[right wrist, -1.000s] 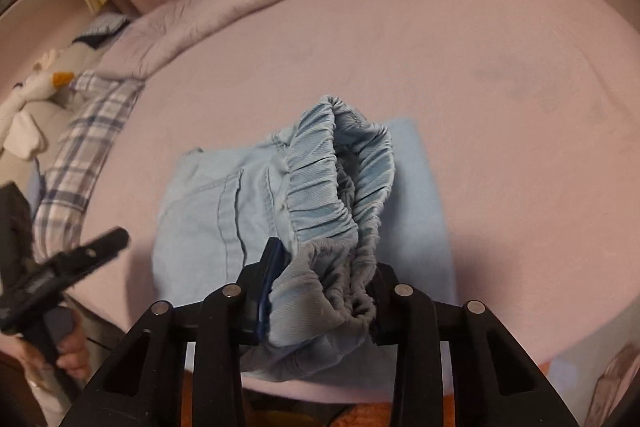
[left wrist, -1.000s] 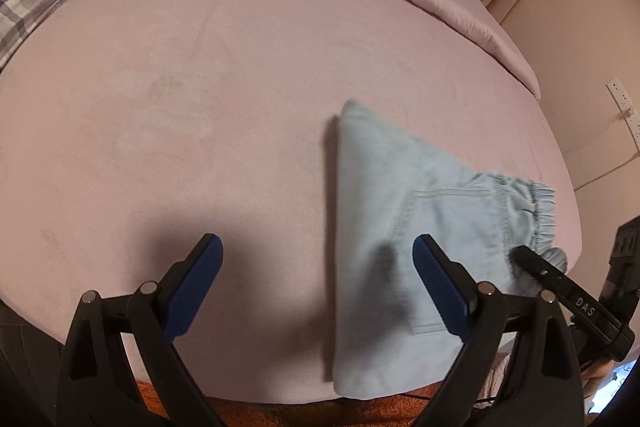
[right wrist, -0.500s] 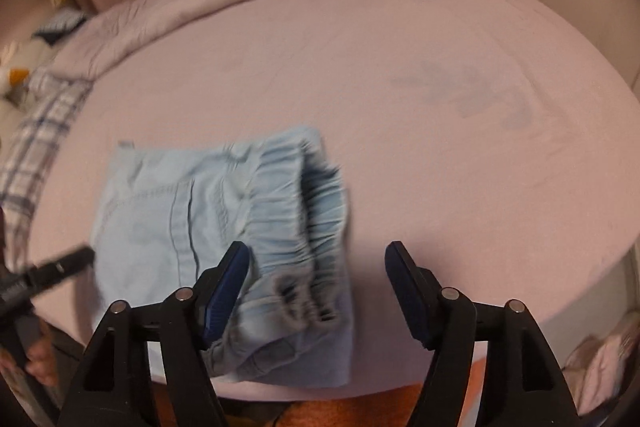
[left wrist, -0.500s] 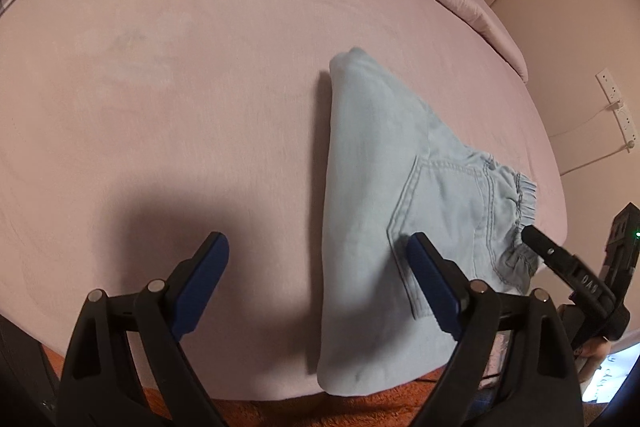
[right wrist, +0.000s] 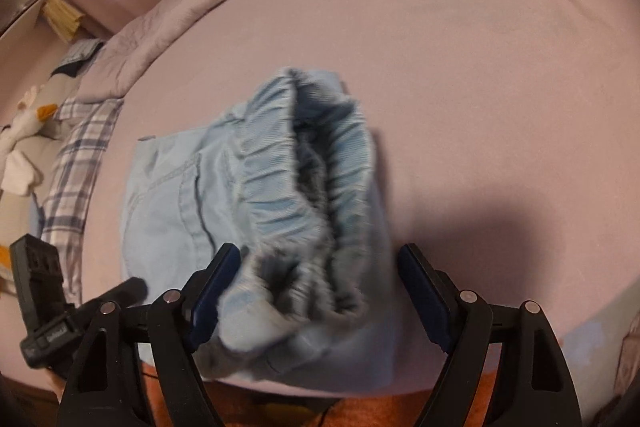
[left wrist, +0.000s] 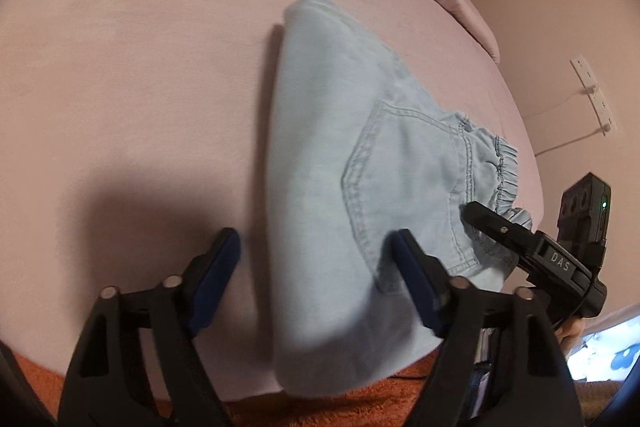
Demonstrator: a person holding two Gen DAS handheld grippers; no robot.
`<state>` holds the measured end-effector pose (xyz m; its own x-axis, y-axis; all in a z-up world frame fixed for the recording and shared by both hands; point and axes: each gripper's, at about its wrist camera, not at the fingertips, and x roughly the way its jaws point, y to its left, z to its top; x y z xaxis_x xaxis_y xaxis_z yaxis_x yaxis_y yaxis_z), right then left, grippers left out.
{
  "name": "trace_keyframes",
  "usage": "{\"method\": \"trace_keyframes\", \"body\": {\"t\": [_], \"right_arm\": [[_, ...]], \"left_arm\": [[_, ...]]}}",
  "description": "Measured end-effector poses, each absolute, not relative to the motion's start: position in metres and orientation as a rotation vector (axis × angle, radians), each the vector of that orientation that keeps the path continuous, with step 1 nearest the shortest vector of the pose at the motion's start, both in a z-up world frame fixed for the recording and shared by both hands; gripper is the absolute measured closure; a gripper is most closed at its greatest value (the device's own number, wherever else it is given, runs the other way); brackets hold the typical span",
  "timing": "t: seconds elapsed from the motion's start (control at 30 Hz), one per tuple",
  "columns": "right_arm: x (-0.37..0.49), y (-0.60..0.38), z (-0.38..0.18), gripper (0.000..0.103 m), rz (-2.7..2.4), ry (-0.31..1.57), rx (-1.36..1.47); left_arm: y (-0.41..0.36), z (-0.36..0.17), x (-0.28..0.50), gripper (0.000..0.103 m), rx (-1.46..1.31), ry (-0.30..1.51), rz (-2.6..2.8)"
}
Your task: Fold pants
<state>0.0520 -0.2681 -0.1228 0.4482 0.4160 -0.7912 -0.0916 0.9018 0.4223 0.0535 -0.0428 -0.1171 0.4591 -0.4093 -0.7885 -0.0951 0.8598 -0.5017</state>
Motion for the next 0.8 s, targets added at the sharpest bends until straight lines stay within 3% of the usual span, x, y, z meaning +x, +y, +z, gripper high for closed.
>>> {"method": "trace_keyframes", "body": {"t": [0.03, 0.07, 0.13, 0.27, 0.4, 0.8], "right_arm": [[0.055, -0.264, -0.121, 0.026, 0.334, 1.06, 0.337], [0.056, -0.258, -0.121, 0.028, 0.35, 1.053, 0.312], [0.059, -0.25, -0.12, 0.051, 0.368, 1.046, 0.277], [0.059, -0.242, -0.111, 0.065, 0.368, 1.034, 0.275], [0.058, -0.236, -0.093, 0.071, 0.377, 0.995, 0.245], [0.091, -0.202, -0.045, 0.071, 0.417, 0.855, 0.201]], "left_arm": [[-0.046, -0.117, 0.056, 0.056, -0.524, 1.086, -0.225], [-0.049, -0.117, 0.059, 0.058, -0.533, 1.092, -0.232], [-0.05, -0.116, 0.061, 0.064, -0.529, 1.101, -0.215], [-0.05, -0.103, 0.062, 0.076, -0.508, 1.09, -0.218], [-0.048, -0.077, 0.062, 0.077, -0.445, 1.033, -0.2], [-0.018, -0.038, 0.082, 0.076, -0.321, 0.879, -0.097]]}}
